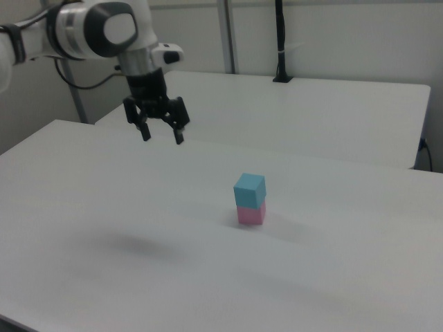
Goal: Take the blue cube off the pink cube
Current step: 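Move the open gripper over the blue cube and lower it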
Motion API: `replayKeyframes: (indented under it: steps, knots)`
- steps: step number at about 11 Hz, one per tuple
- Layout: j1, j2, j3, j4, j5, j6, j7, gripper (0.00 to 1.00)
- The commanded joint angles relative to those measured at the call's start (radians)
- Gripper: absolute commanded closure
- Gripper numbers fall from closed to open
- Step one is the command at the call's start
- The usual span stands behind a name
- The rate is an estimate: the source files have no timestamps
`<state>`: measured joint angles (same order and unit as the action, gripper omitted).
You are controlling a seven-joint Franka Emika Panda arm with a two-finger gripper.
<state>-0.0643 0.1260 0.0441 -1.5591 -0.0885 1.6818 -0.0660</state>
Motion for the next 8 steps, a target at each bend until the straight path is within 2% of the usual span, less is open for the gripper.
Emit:
replayKeyframes:
  steps: [1, 3, 8]
  knots:
    - [-0.083, 0.101, -0.009, 0.024, 0.007, 0.169, -0.097, 0.00]
    - [-0.135, 0.168, -0.012, 0.028, 0.003, 0.238, -0.119, 0.00]
    - [-0.166, 0.284, -0.017, 0.039, -0.033, 0.407, -0.124, 0.00]
